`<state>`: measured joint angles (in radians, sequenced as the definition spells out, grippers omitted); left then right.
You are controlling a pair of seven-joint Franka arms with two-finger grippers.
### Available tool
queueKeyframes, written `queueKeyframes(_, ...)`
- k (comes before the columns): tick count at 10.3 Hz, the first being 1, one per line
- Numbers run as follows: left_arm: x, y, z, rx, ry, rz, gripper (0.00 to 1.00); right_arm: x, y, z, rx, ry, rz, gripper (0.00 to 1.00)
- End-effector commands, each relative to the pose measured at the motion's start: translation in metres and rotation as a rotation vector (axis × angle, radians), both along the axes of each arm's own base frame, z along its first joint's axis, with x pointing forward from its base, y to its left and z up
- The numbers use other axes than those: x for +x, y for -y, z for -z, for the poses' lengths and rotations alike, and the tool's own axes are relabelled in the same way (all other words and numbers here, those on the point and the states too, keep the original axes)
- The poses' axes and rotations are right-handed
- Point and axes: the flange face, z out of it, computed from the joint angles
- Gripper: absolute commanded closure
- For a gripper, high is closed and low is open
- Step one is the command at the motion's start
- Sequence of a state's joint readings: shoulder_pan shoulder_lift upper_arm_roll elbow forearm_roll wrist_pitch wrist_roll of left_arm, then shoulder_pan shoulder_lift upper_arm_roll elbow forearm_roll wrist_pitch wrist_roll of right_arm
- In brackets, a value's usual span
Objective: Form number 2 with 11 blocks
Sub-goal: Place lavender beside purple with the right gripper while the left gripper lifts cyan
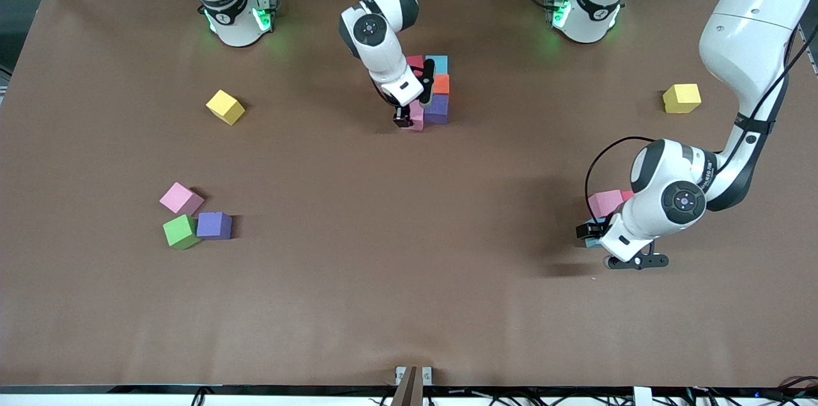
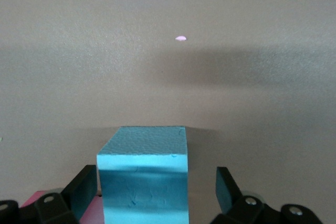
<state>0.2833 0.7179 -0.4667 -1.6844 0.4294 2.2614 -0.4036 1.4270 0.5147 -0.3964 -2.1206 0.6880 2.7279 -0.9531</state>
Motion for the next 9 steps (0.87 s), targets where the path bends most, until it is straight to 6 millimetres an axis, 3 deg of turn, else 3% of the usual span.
queueKeyframes(1,-0.003,-0.003,0.002,0.018,-0.007,0.031,0.38,-0.018,0.006,0.022,-0.015,0.010,0.009,1.00)
queueKeyframes(2,-0.003,-0.004,0.002,0.018,-0.007,0.029,0.72,-0.023,0.005,0.025,-0.018,0.003,0.003,1.00)
queueKeyframes(3,-0.003,-0.004,0.002,0.019,-0.007,0.032,0.97,-0.026,0.008,0.028,-0.018,0.008,0.006,1.00)
queueKeyframes(5,-0.002,-0.004,-0.008,0.034,-0.023,0.028,1.00,-0.038,0.006,0.035,-0.010,0.009,0.011,1.00)
queueKeyframes(6,-0.002,0.005,-0.018,0.029,-0.023,0.026,1.00,-0.038,0.005,0.036,-0.010,0.008,0.012,0.62)
queueKeyframes(7,-0.004,0.010,-0.028,0.038,-0.038,0.016,1.00,-0.037,0.006,0.036,-0.012,0.008,0.012,0.01)
queueKeyframes(9,-0.007,0.033,-0.057,-0.018,-0.064,-0.095,1.00,-0.036,0.005,0.033,-0.006,0.000,0.018,0.00)
